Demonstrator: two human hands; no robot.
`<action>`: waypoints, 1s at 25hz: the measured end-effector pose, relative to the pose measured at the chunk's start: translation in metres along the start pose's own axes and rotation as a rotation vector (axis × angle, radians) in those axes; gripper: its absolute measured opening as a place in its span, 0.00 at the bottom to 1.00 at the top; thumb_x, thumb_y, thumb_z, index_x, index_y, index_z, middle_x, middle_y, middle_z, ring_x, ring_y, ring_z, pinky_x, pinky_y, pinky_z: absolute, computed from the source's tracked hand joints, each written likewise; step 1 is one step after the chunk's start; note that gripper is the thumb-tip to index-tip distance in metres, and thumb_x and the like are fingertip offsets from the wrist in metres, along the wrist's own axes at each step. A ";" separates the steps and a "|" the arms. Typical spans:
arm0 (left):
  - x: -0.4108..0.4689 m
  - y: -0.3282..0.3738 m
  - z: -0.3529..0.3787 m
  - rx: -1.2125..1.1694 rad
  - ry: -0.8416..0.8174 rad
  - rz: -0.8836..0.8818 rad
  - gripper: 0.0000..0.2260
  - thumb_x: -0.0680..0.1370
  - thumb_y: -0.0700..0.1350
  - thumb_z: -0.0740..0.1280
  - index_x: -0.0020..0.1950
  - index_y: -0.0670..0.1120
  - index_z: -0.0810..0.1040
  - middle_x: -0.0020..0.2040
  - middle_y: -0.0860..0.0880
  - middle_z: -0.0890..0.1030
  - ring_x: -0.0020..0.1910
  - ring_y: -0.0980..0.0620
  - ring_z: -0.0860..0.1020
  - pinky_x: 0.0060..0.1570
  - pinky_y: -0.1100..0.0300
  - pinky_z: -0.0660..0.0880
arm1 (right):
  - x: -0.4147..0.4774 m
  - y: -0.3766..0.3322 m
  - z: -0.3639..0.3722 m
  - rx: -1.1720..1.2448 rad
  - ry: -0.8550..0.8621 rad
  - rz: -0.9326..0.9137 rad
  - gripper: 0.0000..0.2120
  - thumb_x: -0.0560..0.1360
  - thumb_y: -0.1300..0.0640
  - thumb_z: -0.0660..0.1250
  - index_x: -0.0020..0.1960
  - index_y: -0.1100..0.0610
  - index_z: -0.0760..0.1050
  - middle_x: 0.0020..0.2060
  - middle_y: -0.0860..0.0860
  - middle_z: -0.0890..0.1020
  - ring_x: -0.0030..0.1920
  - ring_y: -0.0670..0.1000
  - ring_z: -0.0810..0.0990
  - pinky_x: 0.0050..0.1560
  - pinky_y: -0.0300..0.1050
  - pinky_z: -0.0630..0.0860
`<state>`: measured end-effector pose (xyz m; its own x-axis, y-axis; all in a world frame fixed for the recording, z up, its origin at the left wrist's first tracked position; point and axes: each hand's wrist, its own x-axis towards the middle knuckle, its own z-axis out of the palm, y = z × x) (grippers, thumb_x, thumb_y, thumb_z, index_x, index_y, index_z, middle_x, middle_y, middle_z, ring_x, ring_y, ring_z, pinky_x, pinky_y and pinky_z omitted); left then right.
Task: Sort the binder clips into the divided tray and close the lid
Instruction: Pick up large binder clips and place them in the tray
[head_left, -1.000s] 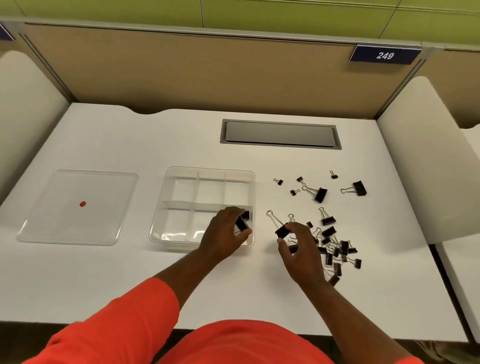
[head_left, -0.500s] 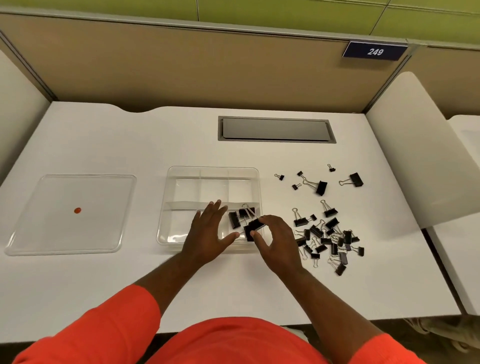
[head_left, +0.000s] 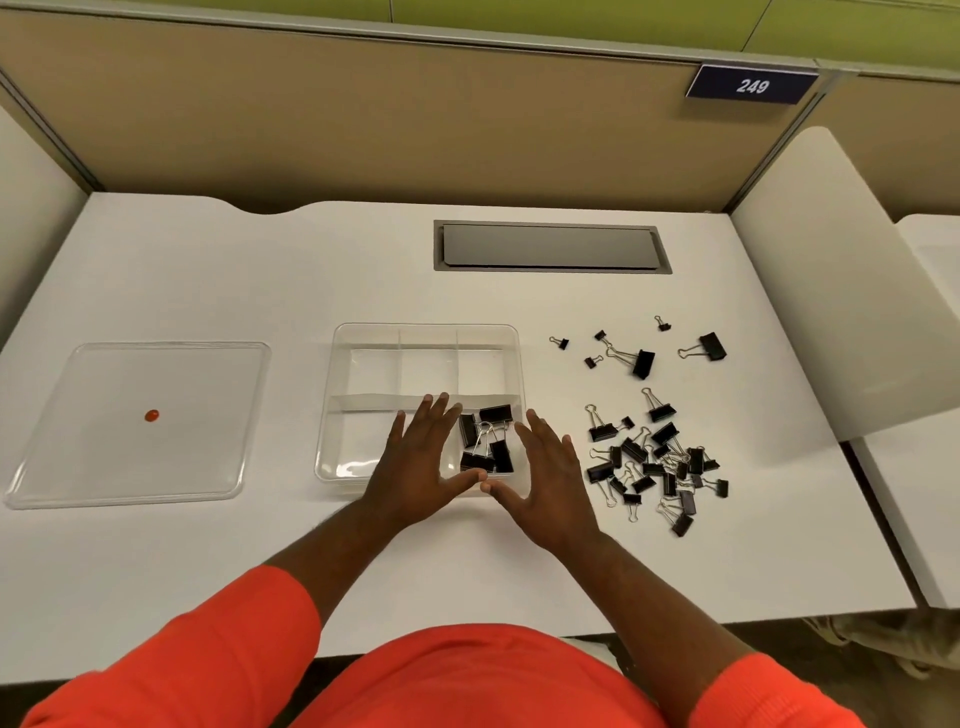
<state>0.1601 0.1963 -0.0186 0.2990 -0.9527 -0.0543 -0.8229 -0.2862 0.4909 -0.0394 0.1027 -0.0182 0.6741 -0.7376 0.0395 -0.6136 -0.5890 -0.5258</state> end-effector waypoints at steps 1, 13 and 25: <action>0.002 0.003 0.001 0.002 0.001 0.010 0.42 0.73 0.72 0.61 0.80 0.54 0.50 0.80 0.54 0.47 0.79 0.57 0.41 0.77 0.47 0.44 | -0.001 0.002 -0.003 -0.005 0.001 0.005 0.42 0.75 0.29 0.63 0.80 0.53 0.59 0.81 0.49 0.57 0.80 0.45 0.51 0.79 0.59 0.52; 0.025 0.091 0.033 -0.029 0.021 0.054 0.40 0.74 0.70 0.62 0.79 0.53 0.55 0.80 0.54 0.51 0.79 0.56 0.46 0.78 0.47 0.47 | -0.030 0.079 -0.050 -0.042 -0.016 0.034 0.38 0.78 0.31 0.60 0.79 0.53 0.59 0.80 0.49 0.58 0.80 0.46 0.51 0.79 0.57 0.51; 0.055 0.168 0.081 -0.066 -0.057 0.041 0.34 0.76 0.67 0.62 0.78 0.54 0.59 0.79 0.54 0.59 0.78 0.58 0.55 0.76 0.59 0.48 | -0.036 0.189 -0.104 0.012 -0.011 0.148 0.36 0.78 0.36 0.63 0.79 0.51 0.59 0.80 0.45 0.58 0.79 0.41 0.50 0.80 0.48 0.45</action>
<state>-0.0011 0.0870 -0.0094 0.2369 -0.9681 -0.0813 -0.7998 -0.2418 0.5494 -0.2223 -0.0159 -0.0305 0.5809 -0.8125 -0.0485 -0.7020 -0.4701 -0.5349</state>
